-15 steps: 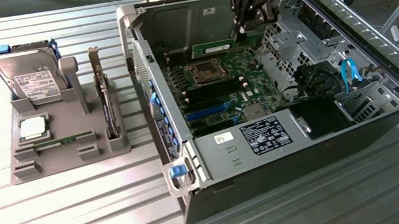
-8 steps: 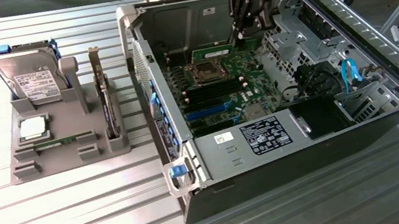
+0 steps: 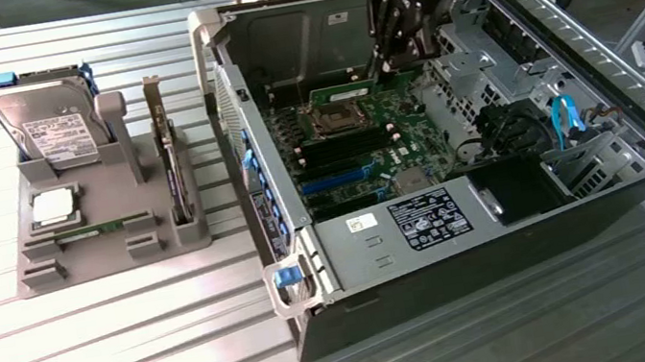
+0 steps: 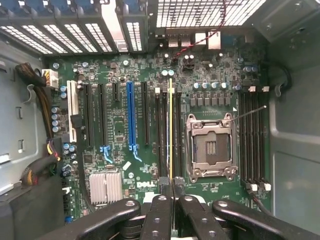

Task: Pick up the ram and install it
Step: 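Insert the ram into the slot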

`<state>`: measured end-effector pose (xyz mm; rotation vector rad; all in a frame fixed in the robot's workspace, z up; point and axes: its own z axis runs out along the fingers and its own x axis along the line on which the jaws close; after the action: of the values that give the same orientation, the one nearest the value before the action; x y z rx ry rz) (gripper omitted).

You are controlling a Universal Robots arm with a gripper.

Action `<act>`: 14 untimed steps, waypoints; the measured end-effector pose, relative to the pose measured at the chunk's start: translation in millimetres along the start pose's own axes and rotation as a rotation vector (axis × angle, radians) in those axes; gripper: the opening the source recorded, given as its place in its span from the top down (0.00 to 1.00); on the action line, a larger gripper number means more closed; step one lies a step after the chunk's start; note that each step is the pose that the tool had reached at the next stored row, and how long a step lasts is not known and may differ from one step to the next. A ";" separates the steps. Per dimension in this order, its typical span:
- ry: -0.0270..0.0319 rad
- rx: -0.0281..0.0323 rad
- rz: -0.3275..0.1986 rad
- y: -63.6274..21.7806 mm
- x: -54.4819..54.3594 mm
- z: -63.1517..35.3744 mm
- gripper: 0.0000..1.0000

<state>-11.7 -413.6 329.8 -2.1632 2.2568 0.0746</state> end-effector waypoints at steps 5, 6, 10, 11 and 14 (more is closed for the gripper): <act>0.0000 0.0001 0.000 -0.2 0.3 7.4 0.88; 0.0001 0.0000 0.000 -0.2 0.3 8.9 0.88; 0.0001 0.0000 0.000 -0.4 0.6 14.8 0.88; 0.0002 0.0000 0.000 -0.4 0.7 16.1 0.88; 0.0001 0.0000 0.000 -0.5 0.8 19.9 0.88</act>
<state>-11.7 -413.5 309.9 -2.1633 2.2569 0.0744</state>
